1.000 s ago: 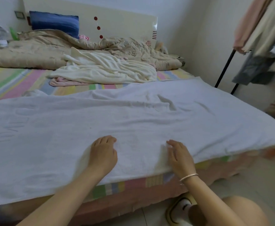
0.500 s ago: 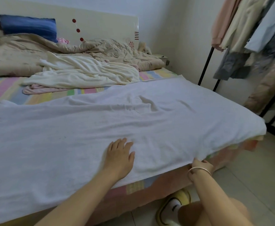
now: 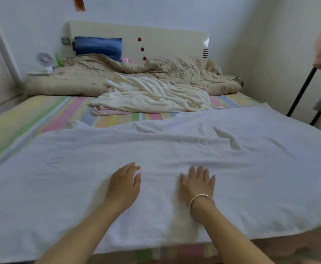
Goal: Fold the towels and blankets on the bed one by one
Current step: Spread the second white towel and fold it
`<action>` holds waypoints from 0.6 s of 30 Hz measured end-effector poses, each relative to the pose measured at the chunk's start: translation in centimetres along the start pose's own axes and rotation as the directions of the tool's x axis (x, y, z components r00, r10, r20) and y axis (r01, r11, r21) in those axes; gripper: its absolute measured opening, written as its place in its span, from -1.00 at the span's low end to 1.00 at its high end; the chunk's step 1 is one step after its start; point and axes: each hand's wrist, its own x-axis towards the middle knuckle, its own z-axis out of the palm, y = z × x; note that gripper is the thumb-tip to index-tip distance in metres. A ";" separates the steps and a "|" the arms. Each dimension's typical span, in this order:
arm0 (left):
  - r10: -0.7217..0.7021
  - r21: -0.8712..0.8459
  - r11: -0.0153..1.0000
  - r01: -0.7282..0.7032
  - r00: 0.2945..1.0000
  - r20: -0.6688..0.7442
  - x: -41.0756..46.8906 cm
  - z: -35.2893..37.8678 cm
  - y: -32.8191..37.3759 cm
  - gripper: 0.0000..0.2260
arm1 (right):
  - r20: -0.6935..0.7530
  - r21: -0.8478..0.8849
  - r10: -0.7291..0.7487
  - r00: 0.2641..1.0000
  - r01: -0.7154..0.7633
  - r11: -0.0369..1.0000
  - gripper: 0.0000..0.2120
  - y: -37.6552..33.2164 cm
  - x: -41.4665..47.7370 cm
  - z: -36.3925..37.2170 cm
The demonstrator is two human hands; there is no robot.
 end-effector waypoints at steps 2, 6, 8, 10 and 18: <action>-0.093 0.021 0.995 0.095 0.994 -0.056 0.5 -2.8 -4.8 -0.70 | 0.066 -0.013 -0.134 0.989 0.135 0.991 -0.38 -7.1 0.5 2.0; -0.228 0.043 0.970 0.238 0.960 -0.165 2.7 -8.0 -13.8 -0.70 | 0.174 0.006 -0.450 0.876 0.456 0.890 -0.36 -20.6 0.6 5.8; -0.278 0.054 0.954 0.295 0.937 -0.210 4.2 -10.2 -17.9 -0.69 | 0.201 0.018 -0.585 0.786 0.594 0.804 -0.36 -26.0 0.7 7.2; -0.309 0.066 0.940 0.334 0.918 -0.248 5.9 -12.1 -21.0 -0.69 | 0.163 0.068 -0.706 0.689 0.706 0.705 -0.38 -30.2 1.9 7.7; -0.443 -0.001 0.882 0.472 0.827 -0.347 17.0 -17.9 -30.2 -0.76 | -0.095 0.240 -0.638 0.764 0.640 0.730 -0.62 -44.7 16.7 4.7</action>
